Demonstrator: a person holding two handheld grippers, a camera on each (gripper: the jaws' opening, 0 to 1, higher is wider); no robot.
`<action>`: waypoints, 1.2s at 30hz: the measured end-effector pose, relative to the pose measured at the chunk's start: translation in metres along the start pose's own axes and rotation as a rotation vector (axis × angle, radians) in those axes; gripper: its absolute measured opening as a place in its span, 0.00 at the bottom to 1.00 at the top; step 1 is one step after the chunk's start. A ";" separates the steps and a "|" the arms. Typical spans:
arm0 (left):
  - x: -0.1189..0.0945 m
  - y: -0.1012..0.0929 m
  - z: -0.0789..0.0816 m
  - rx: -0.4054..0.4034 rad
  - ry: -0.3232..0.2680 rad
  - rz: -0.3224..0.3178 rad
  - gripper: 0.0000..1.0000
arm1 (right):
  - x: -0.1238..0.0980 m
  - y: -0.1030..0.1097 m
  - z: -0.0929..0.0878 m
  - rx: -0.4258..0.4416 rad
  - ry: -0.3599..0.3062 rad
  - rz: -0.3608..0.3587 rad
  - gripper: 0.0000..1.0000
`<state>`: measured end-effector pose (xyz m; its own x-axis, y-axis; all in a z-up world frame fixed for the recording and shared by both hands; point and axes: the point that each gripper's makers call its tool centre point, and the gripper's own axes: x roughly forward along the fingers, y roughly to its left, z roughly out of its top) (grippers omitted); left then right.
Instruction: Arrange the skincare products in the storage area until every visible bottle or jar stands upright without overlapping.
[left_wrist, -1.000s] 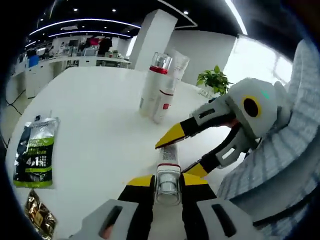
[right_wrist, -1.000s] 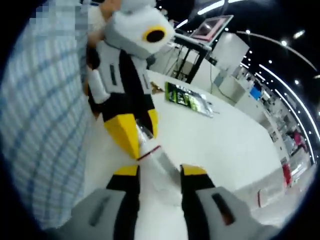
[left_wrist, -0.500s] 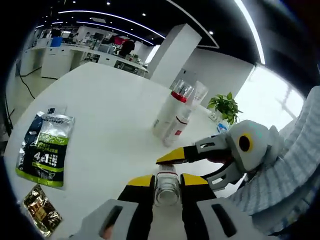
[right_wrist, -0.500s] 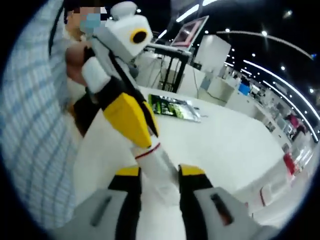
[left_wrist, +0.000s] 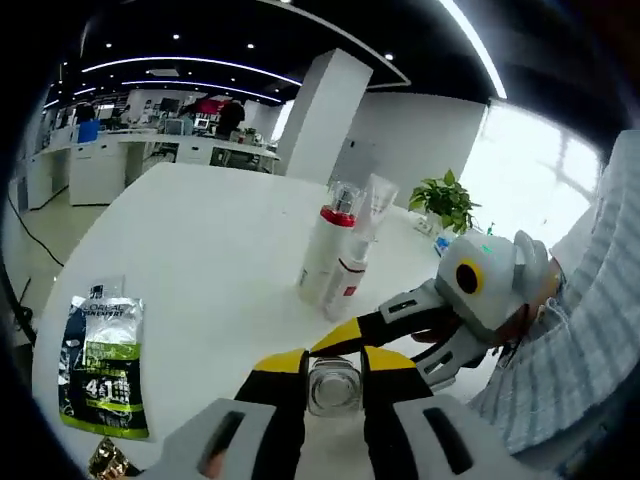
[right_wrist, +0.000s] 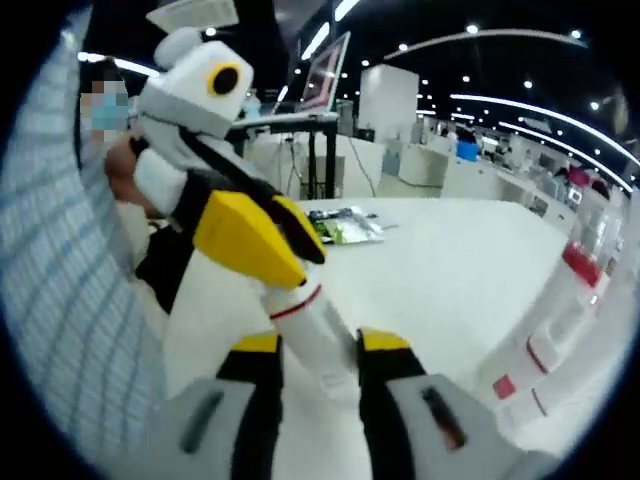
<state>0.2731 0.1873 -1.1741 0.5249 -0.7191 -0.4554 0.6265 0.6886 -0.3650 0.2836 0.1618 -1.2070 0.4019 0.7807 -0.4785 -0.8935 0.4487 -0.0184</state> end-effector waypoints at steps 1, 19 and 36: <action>0.002 -0.001 0.002 0.019 0.001 0.000 0.20 | 0.015 0.011 0.004 0.007 -0.004 -0.003 0.26; 0.025 -0.018 0.017 0.221 -0.010 -0.005 0.20 | 0.012 -0.001 -0.004 0.132 -0.026 -0.090 0.26; 0.047 -0.040 0.011 0.354 0.006 -0.021 0.21 | 0.009 0.010 -0.014 0.241 -0.057 -0.158 0.22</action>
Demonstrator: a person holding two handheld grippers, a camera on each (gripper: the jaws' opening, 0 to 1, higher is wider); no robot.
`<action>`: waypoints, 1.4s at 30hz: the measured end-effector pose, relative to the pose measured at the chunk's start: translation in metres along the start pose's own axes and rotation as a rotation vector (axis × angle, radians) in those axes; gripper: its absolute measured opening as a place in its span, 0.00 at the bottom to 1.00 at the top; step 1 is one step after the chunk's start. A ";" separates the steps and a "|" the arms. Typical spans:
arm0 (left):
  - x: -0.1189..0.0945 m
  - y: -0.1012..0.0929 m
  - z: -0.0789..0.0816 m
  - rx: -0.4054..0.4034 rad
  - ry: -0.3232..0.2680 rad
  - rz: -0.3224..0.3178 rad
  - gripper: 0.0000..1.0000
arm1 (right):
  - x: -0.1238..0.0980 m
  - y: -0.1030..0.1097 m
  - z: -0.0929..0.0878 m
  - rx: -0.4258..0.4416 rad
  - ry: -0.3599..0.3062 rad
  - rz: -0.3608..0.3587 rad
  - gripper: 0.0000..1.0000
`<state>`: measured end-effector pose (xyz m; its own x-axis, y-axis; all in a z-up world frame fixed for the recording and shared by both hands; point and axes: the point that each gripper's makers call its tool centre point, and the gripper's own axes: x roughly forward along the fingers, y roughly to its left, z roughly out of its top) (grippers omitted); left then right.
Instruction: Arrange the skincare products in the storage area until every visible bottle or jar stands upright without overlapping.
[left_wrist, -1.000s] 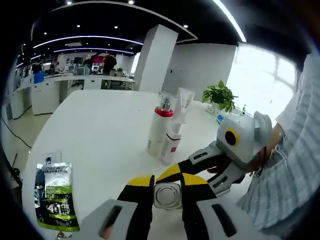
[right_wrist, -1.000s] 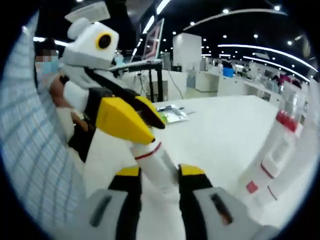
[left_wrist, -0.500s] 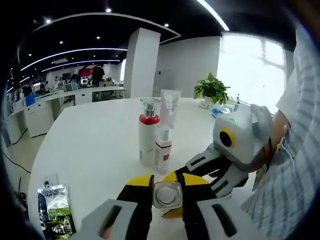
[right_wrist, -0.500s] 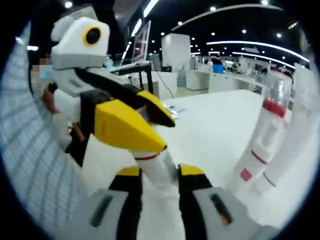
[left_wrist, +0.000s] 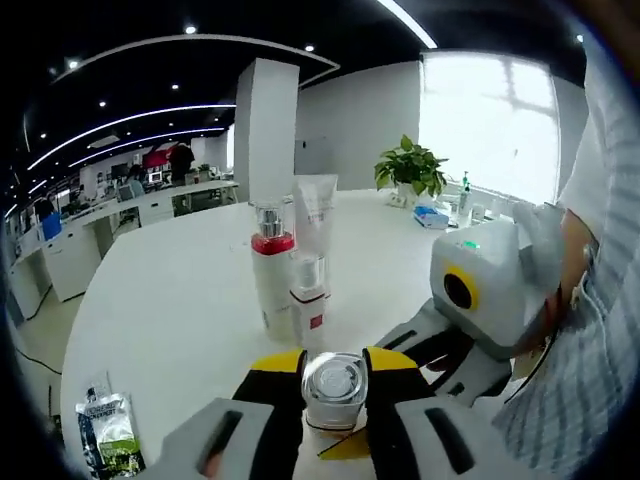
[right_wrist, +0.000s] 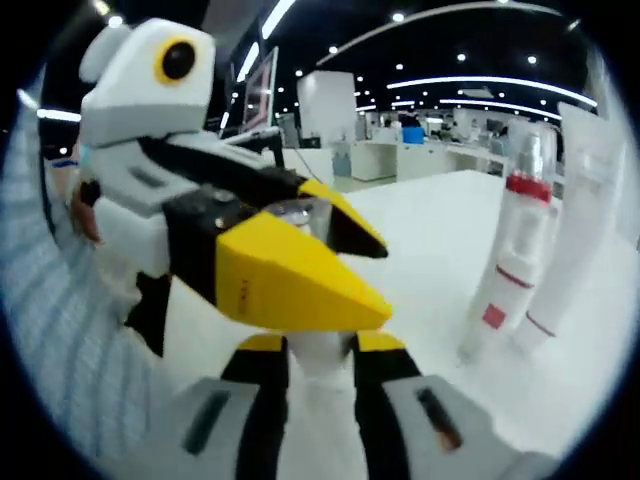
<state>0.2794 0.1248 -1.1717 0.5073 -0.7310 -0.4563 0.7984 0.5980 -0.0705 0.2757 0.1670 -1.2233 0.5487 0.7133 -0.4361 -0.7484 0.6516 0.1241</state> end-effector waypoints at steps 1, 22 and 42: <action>0.000 0.001 -0.001 -0.005 -0.003 0.009 0.21 | -0.001 -0.002 0.000 -0.023 -0.006 -0.016 0.22; -0.006 0.005 -0.028 -0.126 0.057 0.018 0.24 | 0.002 0.006 -0.002 -0.121 0.022 0.032 0.21; -0.022 0.012 -0.016 -0.231 -0.065 0.001 0.46 | 0.004 0.001 -0.008 -0.179 0.082 0.023 0.21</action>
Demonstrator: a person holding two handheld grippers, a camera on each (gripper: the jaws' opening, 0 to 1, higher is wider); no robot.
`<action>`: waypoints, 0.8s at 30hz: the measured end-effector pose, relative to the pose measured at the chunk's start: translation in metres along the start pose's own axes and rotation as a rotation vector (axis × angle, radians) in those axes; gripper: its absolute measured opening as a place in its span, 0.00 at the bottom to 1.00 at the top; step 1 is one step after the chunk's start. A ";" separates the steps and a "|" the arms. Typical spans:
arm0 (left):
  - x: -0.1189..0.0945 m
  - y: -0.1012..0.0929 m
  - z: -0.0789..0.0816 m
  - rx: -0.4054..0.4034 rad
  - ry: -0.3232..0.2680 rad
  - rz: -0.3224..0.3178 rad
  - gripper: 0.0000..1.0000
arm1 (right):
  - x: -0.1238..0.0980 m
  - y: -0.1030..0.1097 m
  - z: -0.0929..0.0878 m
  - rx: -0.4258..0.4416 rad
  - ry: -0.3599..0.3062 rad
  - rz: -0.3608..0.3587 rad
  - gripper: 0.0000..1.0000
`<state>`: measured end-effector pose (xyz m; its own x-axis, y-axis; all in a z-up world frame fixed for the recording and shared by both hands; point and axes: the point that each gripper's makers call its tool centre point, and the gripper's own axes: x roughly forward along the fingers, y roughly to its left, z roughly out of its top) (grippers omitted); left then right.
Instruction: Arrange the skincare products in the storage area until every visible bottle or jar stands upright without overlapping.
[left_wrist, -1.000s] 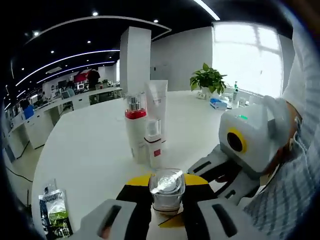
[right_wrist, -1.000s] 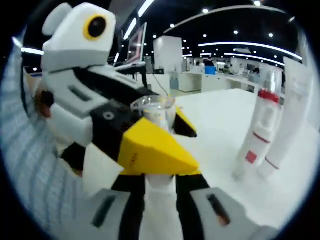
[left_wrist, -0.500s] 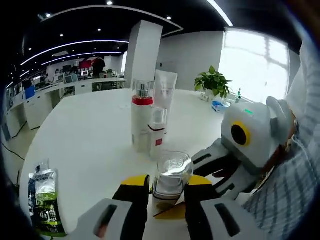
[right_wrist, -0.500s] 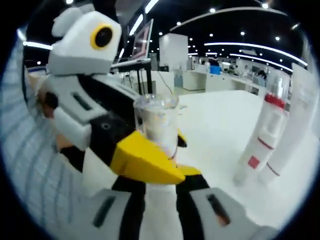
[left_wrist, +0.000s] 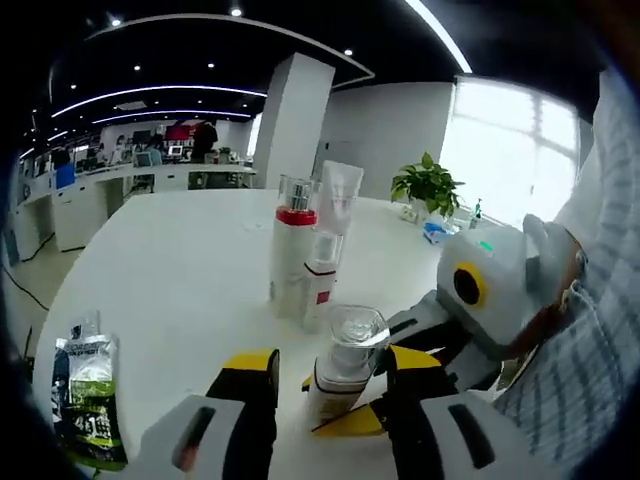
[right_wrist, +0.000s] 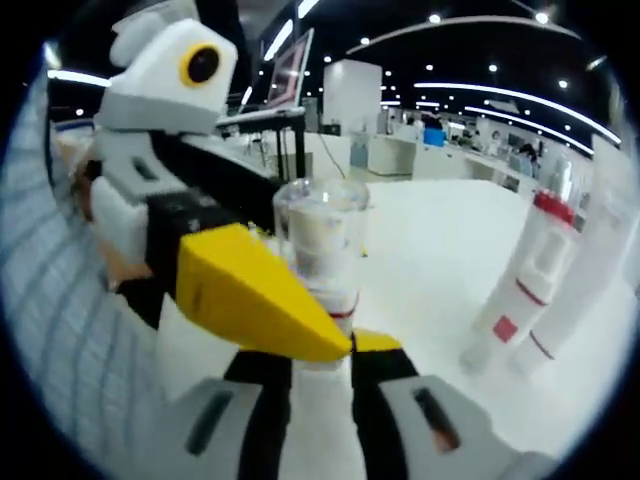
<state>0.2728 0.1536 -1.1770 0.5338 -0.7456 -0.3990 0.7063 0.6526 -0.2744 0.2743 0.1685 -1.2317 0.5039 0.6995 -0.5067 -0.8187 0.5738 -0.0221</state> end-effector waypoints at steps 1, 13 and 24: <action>-0.001 0.000 0.001 -0.003 -0.007 -0.003 0.46 | 0.000 0.000 -0.001 -0.002 0.003 0.000 0.20; -0.019 0.007 0.008 -0.006 -0.052 0.006 0.51 | 0.002 -0.001 -0.012 -0.009 0.049 -0.002 0.20; -0.045 0.019 0.011 -0.020 -0.096 0.038 0.57 | 0.002 -0.003 -0.014 -0.004 0.044 -0.015 0.21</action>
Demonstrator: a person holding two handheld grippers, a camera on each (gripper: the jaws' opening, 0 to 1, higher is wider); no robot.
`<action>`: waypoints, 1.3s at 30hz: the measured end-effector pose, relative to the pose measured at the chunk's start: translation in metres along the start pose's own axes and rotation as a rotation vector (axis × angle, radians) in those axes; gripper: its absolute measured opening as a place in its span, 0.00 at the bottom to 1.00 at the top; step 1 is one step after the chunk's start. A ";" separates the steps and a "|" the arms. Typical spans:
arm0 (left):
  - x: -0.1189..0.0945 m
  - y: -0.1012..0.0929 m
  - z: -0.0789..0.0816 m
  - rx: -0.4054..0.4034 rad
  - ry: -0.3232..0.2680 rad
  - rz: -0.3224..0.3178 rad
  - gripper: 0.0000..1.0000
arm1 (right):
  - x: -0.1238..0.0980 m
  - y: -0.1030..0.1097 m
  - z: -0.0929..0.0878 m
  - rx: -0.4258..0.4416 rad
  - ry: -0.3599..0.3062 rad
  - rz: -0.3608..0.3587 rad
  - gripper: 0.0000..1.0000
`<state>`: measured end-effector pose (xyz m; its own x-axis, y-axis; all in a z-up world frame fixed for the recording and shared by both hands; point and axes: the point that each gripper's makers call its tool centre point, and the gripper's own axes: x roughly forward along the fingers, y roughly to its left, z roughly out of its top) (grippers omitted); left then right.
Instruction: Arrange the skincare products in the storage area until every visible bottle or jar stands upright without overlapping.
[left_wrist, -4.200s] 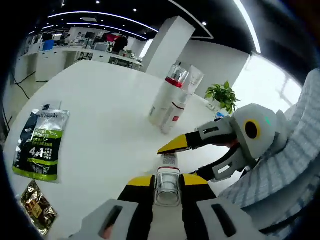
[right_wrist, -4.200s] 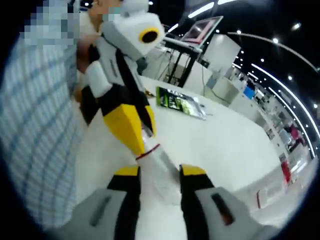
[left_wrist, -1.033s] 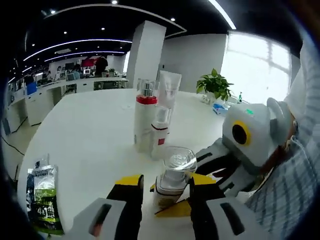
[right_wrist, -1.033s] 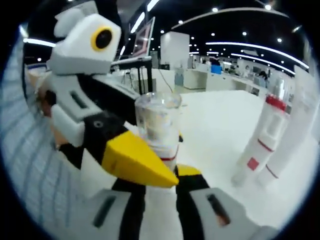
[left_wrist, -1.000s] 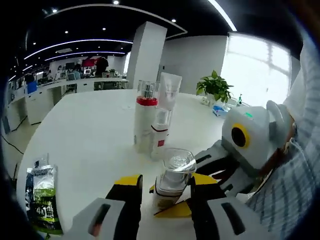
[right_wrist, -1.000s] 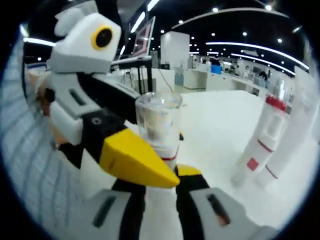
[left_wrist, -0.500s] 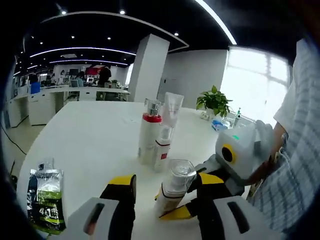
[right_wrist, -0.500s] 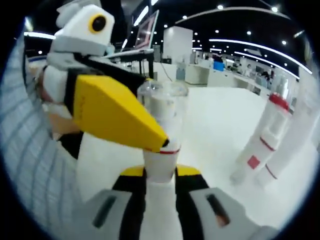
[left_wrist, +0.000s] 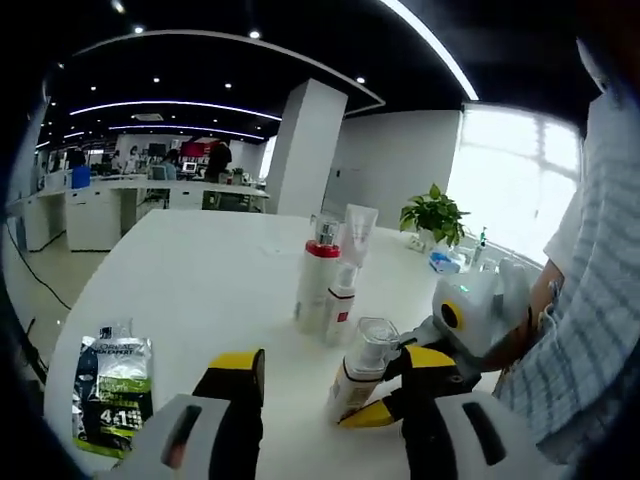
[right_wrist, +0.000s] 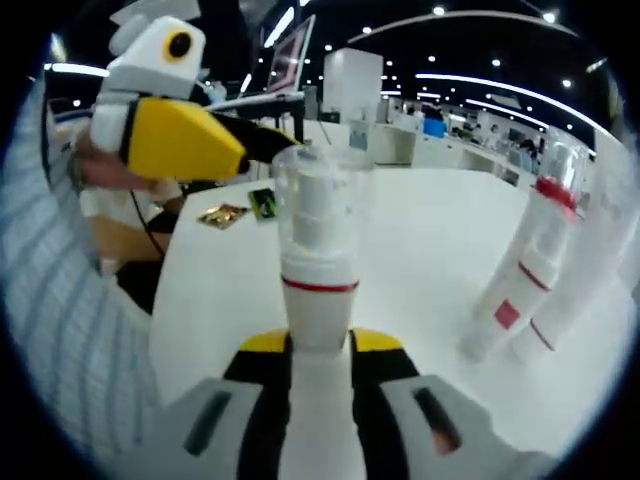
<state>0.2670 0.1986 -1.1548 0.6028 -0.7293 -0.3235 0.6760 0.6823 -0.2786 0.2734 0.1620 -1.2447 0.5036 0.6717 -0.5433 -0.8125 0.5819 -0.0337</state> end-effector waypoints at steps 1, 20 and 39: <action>-0.003 0.002 0.000 -0.004 -0.004 0.005 0.57 | 0.000 0.000 0.000 0.003 0.000 -0.001 0.21; -0.033 0.019 -0.028 -0.052 -0.010 0.045 0.57 | -0.002 -0.007 0.004 0.024 -0.006 -0.043 0.21; -0.018 0.021 -0.062 -0.073 0.094 0.015 0.53 | -0.032 -0.059 -0.012 0.062 0.042 -0.238 0.21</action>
<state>0.2441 0.2297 -1.2111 0.5679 -0.7133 -0.4107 0.6322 0.6976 -0.3372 0.3018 0.1009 -1.2357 0.6651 0.4932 -0.5607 -0.6520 0.7496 -0.1140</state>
